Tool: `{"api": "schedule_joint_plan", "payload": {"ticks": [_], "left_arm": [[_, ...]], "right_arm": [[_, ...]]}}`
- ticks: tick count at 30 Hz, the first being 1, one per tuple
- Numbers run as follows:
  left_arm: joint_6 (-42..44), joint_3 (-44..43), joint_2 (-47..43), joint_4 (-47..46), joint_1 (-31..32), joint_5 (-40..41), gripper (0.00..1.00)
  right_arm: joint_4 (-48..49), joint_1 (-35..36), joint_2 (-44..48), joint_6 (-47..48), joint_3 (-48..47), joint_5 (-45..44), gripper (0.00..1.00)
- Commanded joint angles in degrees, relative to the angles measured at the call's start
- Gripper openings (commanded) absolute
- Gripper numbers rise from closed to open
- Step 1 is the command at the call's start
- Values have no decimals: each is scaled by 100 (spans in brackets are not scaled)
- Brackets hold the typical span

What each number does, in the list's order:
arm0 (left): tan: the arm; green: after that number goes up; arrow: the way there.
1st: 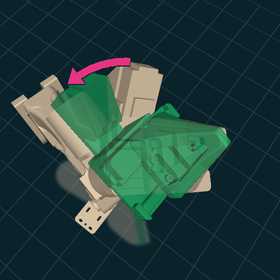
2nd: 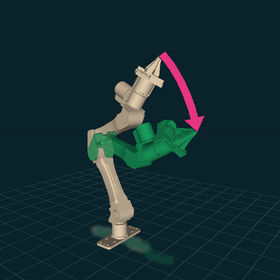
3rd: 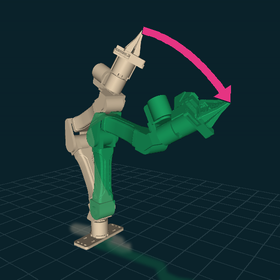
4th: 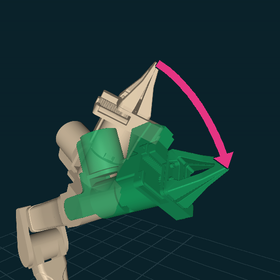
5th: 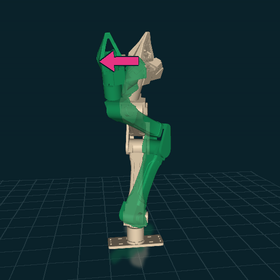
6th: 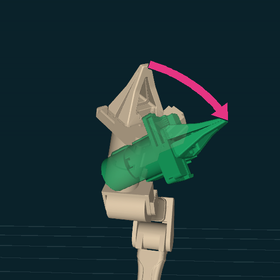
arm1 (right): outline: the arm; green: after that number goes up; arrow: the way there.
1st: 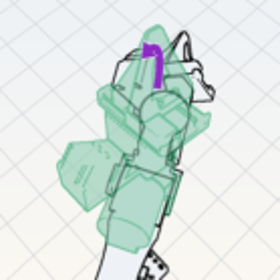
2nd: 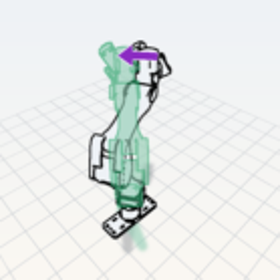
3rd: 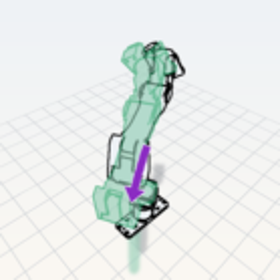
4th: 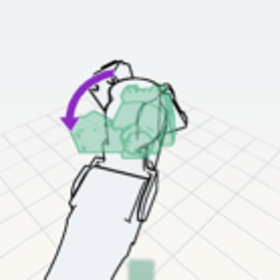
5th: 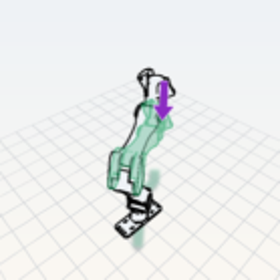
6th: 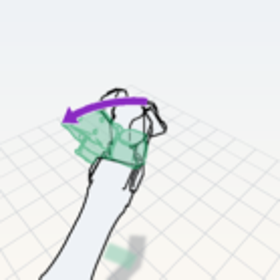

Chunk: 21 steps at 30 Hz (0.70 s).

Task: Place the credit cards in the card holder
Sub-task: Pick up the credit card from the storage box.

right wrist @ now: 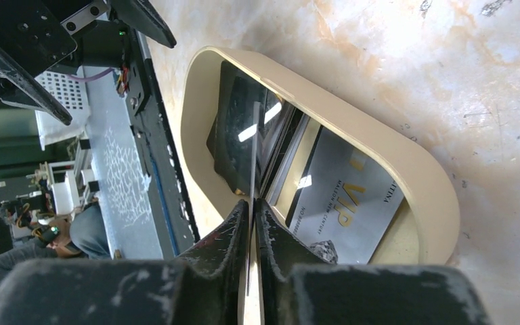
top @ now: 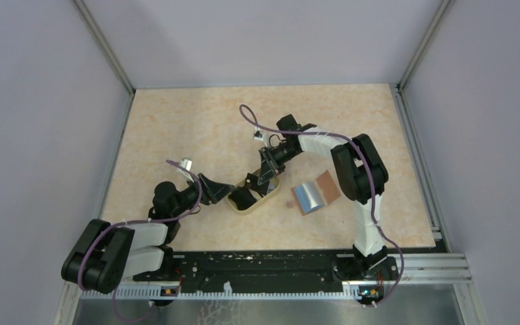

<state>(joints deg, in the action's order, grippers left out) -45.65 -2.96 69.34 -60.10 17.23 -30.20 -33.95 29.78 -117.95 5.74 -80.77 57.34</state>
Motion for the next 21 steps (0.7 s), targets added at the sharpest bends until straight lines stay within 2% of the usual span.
{"api": "schedule_joint_plan", "payload": {"ticks": [1, 8, 12, 14, 17, 21], "left_arm": [[-14, -27, 67, -246, -18, -114, 76], [-125, 6, 83, -513, -18, -264, 76], [-611, 167, -46, -1266, -18, -510, 77], [-913, 249, -224, -1732, 4, -573, 77], [-1154, 353, -735, -2130, 353, -314, 78], [-550, 371, -1601, -2011, 1491, 753, 79]], "right_arm": [[88, -123, 58, -11, -148, 143, 2], [203, -308, 381, -69, -54, 279, 0], [715, -526, 800, -444, 237, 1073, 0], [1276, -619, 1091, -938, 562, 1635, 0], [2625, -680, 1596, -2021, 1076, 2075, 0], [4499, -834, 2443, -3483, 1631, 2119, 0]]}}
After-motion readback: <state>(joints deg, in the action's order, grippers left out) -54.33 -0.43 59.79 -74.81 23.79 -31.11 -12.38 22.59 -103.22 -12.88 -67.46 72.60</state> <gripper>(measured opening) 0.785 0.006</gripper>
